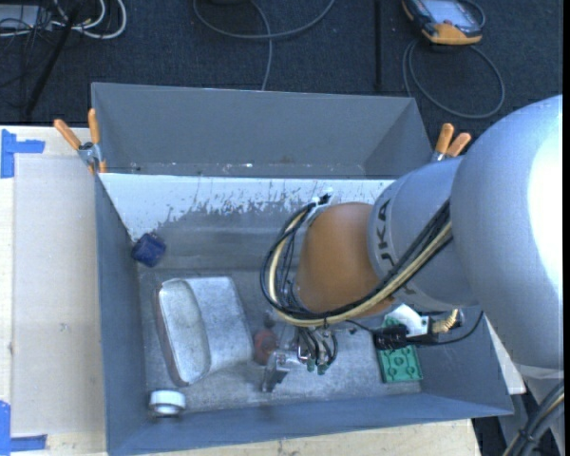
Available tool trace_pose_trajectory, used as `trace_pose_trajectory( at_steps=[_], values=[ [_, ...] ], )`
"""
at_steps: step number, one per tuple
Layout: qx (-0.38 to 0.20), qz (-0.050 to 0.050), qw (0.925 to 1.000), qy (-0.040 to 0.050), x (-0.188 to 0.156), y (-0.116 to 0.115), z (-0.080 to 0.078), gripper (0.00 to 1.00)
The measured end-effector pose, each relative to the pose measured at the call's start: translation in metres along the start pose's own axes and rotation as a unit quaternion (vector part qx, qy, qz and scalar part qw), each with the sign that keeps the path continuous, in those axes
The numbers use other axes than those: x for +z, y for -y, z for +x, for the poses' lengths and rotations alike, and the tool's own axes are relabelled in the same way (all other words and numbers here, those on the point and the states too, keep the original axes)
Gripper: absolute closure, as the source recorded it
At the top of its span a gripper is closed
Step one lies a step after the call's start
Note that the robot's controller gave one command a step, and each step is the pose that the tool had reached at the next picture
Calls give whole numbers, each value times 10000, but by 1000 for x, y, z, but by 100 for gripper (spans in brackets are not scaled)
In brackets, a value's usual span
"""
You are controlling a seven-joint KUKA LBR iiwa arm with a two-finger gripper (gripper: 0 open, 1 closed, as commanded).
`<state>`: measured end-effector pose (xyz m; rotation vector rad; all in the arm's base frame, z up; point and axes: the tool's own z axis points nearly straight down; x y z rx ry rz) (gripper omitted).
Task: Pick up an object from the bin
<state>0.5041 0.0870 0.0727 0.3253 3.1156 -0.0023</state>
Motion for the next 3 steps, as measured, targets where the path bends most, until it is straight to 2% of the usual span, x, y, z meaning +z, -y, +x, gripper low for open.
trace_pose_trajectory(
  at_steps=[1,2,3],
  values=[
    [-4,-15,10000,-15,-1,-2,2,100],
    [7,-5,10000,-45,-24,-1,1,100],
    [1,-16,10000,-17,-107,-1,-2,100]
  ],
)
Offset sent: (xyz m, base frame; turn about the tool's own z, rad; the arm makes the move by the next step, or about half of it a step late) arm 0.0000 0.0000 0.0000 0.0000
